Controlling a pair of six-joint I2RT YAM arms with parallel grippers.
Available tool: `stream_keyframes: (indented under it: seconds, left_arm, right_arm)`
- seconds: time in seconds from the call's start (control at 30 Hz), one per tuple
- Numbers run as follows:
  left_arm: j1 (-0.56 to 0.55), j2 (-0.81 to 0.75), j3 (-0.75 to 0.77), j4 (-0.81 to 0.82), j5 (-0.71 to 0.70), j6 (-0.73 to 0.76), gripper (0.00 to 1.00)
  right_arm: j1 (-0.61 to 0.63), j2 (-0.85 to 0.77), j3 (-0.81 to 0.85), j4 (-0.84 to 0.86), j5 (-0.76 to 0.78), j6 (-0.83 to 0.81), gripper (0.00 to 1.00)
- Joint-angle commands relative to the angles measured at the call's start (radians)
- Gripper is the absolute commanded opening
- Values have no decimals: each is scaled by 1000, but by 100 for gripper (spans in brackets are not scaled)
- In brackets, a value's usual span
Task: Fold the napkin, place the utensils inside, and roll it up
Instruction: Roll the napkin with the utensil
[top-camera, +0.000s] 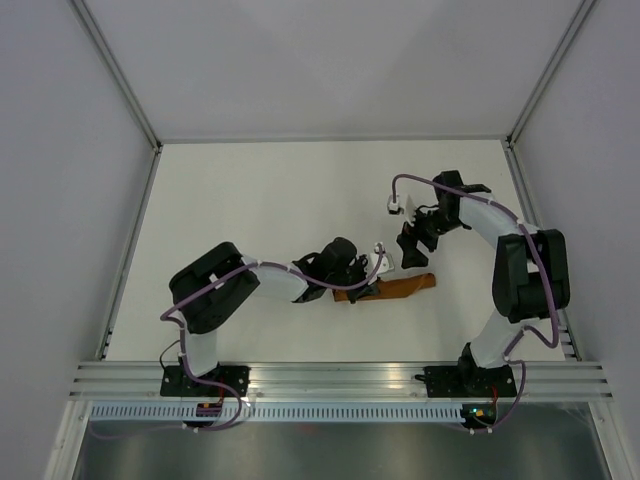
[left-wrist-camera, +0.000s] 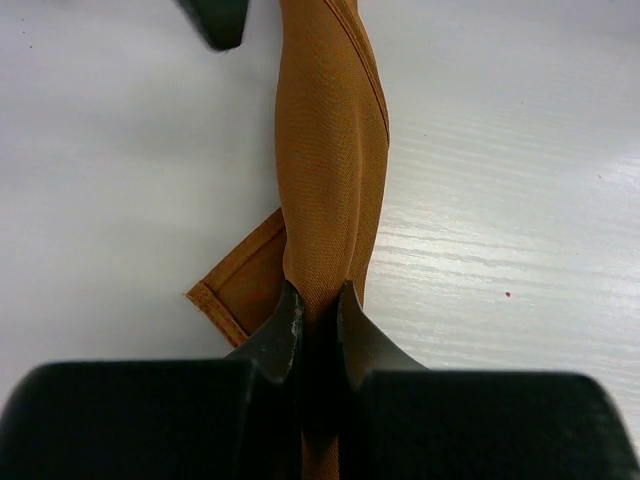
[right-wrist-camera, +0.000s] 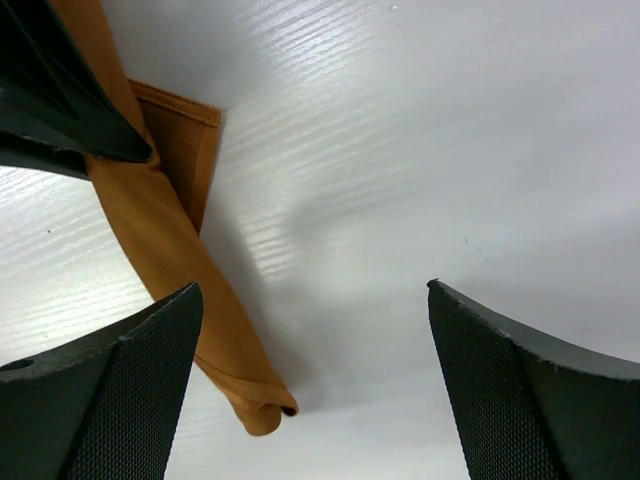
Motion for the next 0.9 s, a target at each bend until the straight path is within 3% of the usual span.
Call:
stream_keyframes:
  seconds: [0.0, 0.23, 0.43, 0.67, 0.87]
  left_arm:
    - [22, 99, -5, -263, 46, -45, 2]
    - [50, 136, 32, -316, 120, -66, 2]
    - [60, 150, 47, -330, 152, -86, 2]
    - [86, 199, 85, -395, 235, -100, 2]
    - [96, 254, 156, -510, 290, -96, 2]
  right_arm:
    - [-18, -137, -86, 74, -51, -41, 97]
    - [-18, -384, -322, 177, -40, -122, 95]
    - [-18, -336, -320, 85, -68, -223, 93]
    - [2, -451, -440, 224, -55, -203, 92]
    - [117, -469, -524, 328, 36, -185, 91]
